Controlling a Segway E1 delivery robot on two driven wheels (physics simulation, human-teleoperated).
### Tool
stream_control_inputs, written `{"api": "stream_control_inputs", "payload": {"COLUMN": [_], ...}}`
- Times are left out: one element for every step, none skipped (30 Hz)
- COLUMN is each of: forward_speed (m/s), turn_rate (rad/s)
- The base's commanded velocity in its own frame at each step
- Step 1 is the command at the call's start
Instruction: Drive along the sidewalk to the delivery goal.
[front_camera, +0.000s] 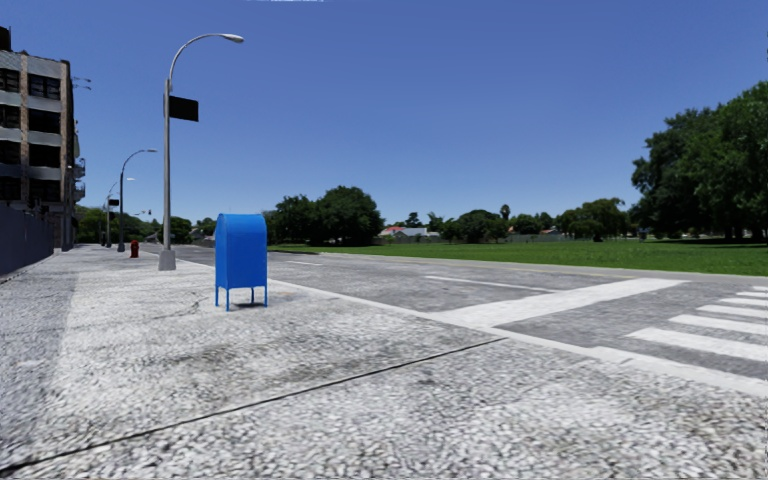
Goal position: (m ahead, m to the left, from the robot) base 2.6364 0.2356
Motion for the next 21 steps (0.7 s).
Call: {"api": "stream_control_inputs", "payload": {"forward_speed": [1.18,1.18,1.18,1.18,1.18,1.18,1.18,1.18,1.18,1.18,1.12,1.12,0.99,0.93,0.9,0.9,0.89,0.88,0.88,0.88,0.88], "turn_rate": [0.46,0.46,0.46,0.46,0.46,0.46,0.46,0.46,0.46,0.46,0.46,0.46,0.46,0.46,0.46,0.46,0.46,0.46,0.46,0.46,0.46]}}
